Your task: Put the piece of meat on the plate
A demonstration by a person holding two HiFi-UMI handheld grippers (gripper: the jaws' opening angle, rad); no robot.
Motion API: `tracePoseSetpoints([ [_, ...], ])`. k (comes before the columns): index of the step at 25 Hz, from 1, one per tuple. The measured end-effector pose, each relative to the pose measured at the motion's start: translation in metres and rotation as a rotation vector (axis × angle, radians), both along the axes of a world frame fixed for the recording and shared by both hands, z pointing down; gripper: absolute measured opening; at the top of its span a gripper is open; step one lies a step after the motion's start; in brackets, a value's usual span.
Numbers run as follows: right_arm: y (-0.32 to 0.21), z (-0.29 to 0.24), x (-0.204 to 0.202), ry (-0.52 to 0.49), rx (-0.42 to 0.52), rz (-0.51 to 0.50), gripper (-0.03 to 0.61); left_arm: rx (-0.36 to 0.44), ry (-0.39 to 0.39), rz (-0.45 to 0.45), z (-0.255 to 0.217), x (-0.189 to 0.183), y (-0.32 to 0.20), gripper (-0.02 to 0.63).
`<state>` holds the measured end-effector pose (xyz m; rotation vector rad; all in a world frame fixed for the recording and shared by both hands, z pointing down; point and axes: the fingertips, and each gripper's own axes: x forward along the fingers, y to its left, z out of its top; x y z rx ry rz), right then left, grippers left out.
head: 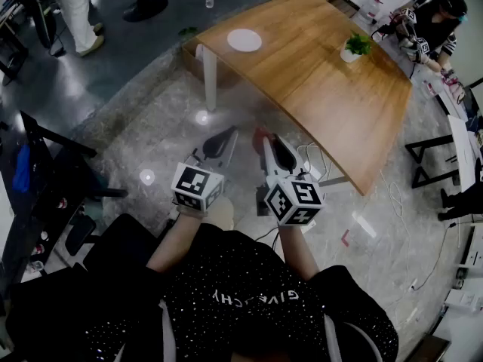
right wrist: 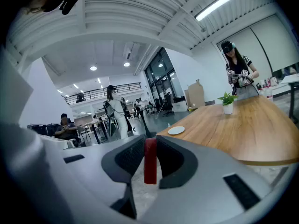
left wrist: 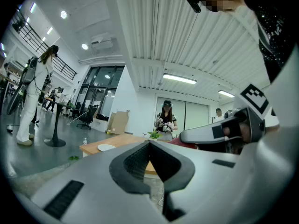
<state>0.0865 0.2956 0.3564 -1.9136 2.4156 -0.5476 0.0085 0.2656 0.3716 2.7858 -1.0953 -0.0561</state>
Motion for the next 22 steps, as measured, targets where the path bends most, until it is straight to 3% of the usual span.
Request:
tracePoseSetpoints([
  [22,-0.003,0.000,0.015,-0.016,0.041,-0.002,0.087,0.023,-0.019,-0.019,0.004,0.009,0.000,0.006],
])
